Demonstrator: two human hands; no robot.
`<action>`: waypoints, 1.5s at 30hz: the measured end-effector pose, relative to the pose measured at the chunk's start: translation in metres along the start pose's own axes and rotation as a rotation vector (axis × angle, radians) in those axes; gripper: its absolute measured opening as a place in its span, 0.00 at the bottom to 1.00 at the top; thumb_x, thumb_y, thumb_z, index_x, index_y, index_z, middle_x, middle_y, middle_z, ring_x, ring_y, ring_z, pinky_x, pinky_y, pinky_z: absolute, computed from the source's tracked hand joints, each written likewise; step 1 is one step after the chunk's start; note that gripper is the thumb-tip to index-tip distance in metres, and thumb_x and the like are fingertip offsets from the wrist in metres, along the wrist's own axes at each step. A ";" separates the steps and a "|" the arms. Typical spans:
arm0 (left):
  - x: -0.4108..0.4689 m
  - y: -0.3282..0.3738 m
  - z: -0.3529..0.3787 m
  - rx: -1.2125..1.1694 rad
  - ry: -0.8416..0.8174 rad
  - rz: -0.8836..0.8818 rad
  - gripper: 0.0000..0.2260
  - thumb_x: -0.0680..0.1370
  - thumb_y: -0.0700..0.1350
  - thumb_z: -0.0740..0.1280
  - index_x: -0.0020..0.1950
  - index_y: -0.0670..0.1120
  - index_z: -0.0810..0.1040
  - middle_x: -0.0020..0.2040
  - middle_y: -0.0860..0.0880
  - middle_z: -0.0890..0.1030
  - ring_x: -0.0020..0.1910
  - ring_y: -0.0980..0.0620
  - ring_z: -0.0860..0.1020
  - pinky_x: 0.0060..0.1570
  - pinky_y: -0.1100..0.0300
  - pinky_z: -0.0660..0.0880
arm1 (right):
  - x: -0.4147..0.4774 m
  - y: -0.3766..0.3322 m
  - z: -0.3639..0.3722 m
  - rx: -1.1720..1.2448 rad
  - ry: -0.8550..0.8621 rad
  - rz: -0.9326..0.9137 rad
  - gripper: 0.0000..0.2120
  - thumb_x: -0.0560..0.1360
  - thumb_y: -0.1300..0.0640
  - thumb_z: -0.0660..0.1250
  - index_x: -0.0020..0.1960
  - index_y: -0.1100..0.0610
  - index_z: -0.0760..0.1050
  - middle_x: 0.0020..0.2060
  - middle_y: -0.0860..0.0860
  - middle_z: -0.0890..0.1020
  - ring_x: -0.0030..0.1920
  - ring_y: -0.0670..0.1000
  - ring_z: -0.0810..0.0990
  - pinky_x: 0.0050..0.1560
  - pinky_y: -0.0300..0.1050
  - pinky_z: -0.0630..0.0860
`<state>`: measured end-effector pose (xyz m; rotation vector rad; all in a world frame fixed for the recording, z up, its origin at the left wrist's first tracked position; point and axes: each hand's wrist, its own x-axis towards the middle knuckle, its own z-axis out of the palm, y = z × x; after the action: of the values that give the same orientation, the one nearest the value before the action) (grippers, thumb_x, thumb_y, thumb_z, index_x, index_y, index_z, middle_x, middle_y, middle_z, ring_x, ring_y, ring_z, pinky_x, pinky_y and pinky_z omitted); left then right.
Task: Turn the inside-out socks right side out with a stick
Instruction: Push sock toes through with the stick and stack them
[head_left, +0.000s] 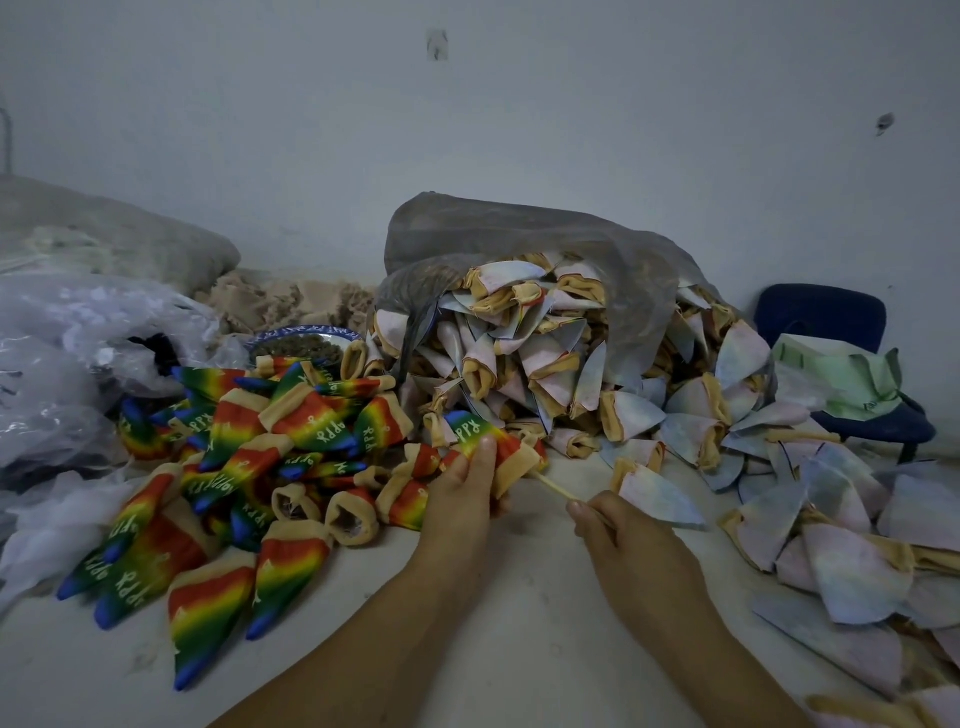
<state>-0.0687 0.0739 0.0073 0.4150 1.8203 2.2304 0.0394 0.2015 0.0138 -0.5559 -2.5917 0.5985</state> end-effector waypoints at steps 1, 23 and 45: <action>0.000 -0.001 0.001 0.028 0.006 0.026 0.21 0.76 0.65 0.59 0.34 0.54 0.82 0.29 0.56 0.77 0.29 0.62 0.73 0.37 0.63 0.68 | 0.001 0.002 -0.002 0.011 -0.008 -0.011 0.18 0.79 0.40 0.53 0.43 0.51 0.73 0.37 0.47 0.79 0.39 0.46 0.77 0.41 0.47 0.74; 0.003 0.005 -0.001 0.657 0.018 0.124 0.22 0.86 0.47 0.51 0.80 0.48 0.51 0.71 0.43 0.67 0.62 0.56 0.71 0.54 0.65 0.65 | -0.012 -0.012 0.000 -0.041 -0.002 0.093 0.16 0.79 0.39 0.49 0.44 0.42 0.73 0.38 0.40 0.78 0.42 0.44 0.77 0.39 0.42 0.70; 0.006 0.004 -0.010 0.157 0.013 0.090 0.23 0.80 0.62 0.54 0.44 0.49 0.82 0.34 0.53 0.83 0.40 0.51 0.80 0.50 0.51 0.76 | 0.006 0.020 -0.021 -0.163 0.129 -0.101 0.24 0.73 0.35 0.42 0.40 0.49 0.69 0.31 0.47 0.75 0.34 0.48 0.75 0.36 0.48 0.73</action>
<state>-0.0783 0.0661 0.0096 0.5228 2.0297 2.1590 0.0500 0.2274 0.0229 -0.4935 -2.5419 0.3092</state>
